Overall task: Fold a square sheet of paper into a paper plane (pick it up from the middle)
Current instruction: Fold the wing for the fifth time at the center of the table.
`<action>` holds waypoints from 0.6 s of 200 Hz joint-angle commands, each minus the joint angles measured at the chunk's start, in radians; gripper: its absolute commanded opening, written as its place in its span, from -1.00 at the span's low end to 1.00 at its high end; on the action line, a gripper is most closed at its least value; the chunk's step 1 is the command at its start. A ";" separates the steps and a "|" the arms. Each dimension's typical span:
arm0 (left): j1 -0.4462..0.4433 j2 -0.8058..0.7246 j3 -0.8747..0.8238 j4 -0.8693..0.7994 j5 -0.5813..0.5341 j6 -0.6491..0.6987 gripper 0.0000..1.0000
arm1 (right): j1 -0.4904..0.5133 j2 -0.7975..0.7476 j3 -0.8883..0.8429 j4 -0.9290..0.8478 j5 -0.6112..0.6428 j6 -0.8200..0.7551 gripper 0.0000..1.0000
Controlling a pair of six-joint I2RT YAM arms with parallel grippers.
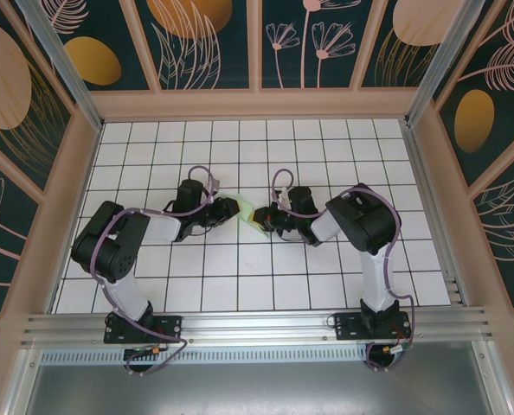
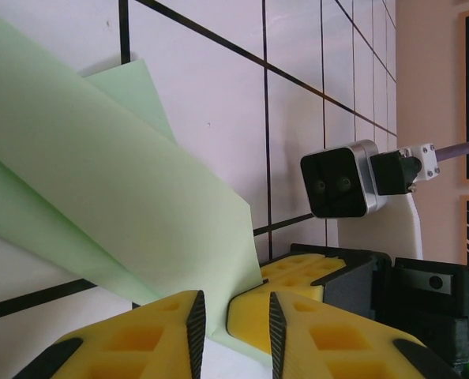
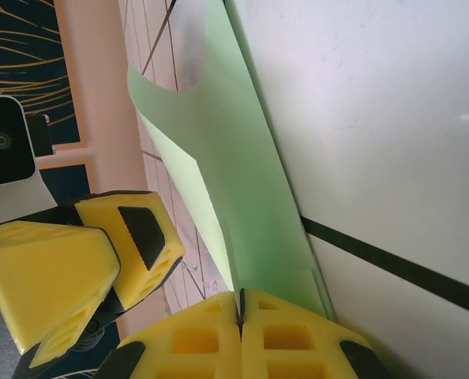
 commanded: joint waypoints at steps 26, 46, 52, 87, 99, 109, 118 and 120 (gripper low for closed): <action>-0.015 0.023 0.033 0.028 0.031 0.031 -0.41 | -0.009 0.023 -0.002 -0.048 -0.001 0.002 -1.00; -0.018 0.034 0.040 0.027 0.036 0.030 -0.42 | -0.009 0.027 0.006 -0.081 0.006 -0.008 -1.00; -0.020 0.038 0.042 0.026 0.038 0.033 -0.43 | -0.009 0.028 0.007 -0.091 0.007 -0.008 -1.00; -0.023 0.059 0.051 -0.005 0.024 0.041 -0.48 | -0.009 0.028 0.021 -0.155 0.020 -0.024 -1.00; -0.023 0.067 0.052 -0.006 0.024 0.040 -0.48 | -0.009 0.028 0.030 -0.174 0.023 -0.031 -1.00; -0.023 0.074 0.057 -0.005 0.026 0.037 -0.49 | -0.008 0.031 0.034 -0.193 0.024 -0.038 -1.00; -0.023 0.080 0.062 -0.005 0.027 0.037 -0.50 | -0.007 0.033 0.039 -0.206 0.025 -0.043 -1.00; -0.023 0.081 0.062 -0.006 0.027 0.037 -0.49 | -0.008 0.035 0.040 -0.209 0.025 -0.044 -1.00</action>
